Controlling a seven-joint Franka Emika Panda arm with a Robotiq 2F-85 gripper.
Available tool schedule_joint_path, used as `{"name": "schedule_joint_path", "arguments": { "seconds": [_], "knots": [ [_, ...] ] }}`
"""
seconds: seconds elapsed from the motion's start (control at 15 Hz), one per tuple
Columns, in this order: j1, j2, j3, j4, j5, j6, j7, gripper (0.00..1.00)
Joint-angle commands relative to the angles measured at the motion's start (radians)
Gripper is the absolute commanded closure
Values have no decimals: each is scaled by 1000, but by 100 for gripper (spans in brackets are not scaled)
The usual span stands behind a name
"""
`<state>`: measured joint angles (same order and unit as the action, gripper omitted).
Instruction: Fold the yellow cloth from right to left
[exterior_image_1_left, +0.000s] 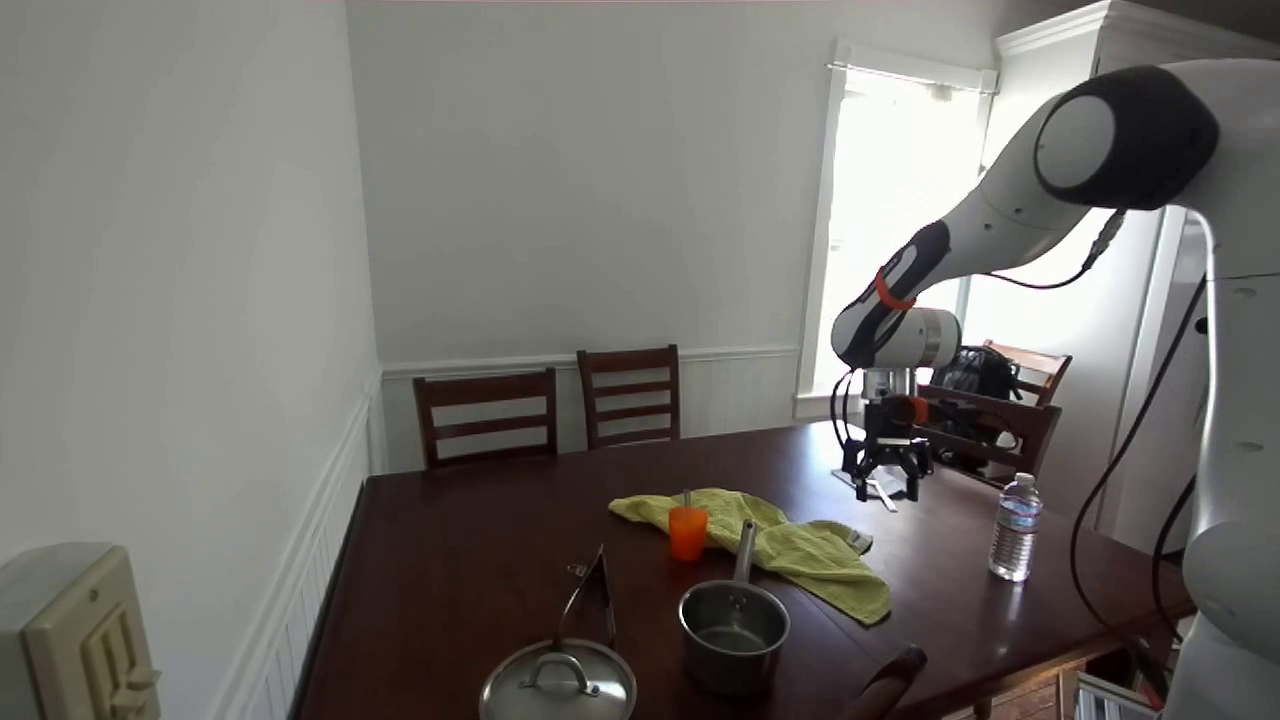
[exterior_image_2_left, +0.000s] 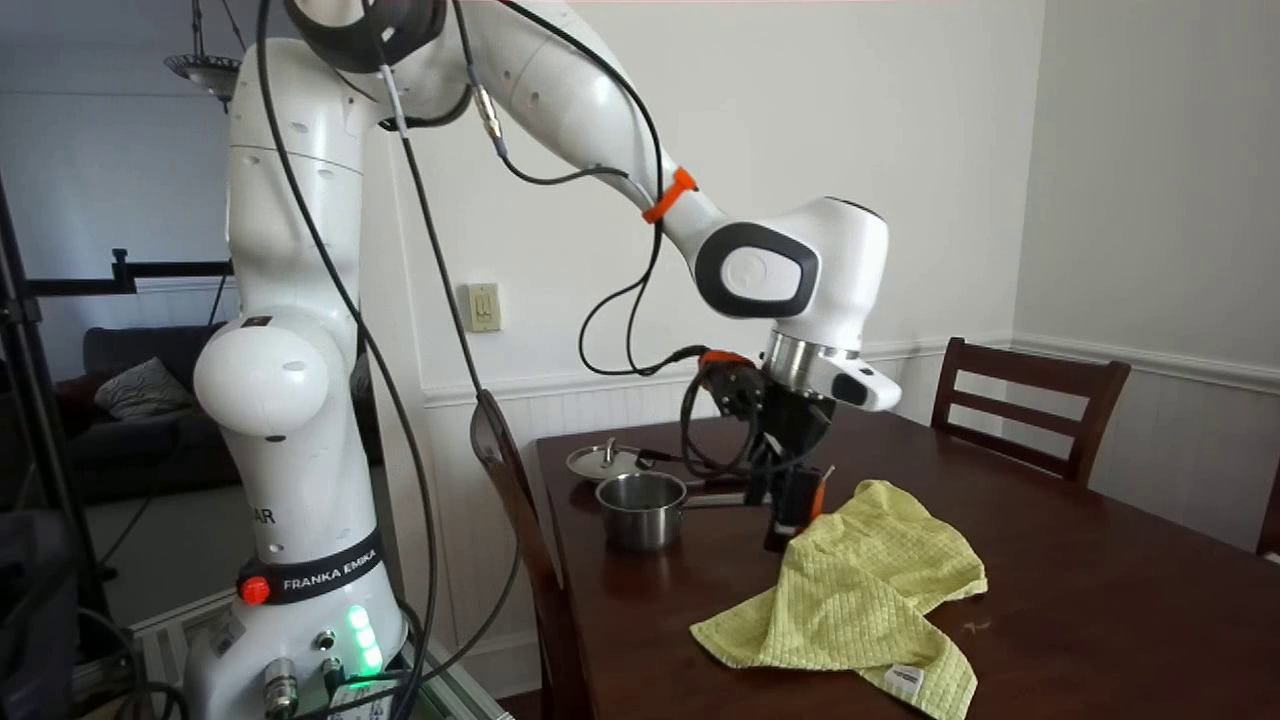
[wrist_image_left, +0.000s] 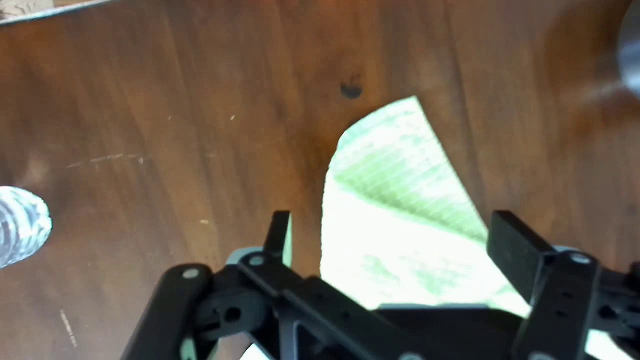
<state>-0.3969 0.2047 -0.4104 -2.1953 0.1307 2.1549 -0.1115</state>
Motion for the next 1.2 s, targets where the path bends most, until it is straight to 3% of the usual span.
{"name": "schedule_joint_path", "arguments": {
  "seconds": [0.0,0.2,0.27,0.47,0.6,0.87,1.13],
  "knots": [
    [-60,223,7,179,65,110,89,0],
    [-112,365,3,324,77,105,201,0],
    [-92,261,15,206,37,131,147,0],
    [-119,351,15,292,41,130,191,0],
    [-137,395,40,331,120,127,257,0],
    [-209,479,105,387,299,190,255,0],
    [-236,547,117,430,339,277,296,0]
  ]
}}
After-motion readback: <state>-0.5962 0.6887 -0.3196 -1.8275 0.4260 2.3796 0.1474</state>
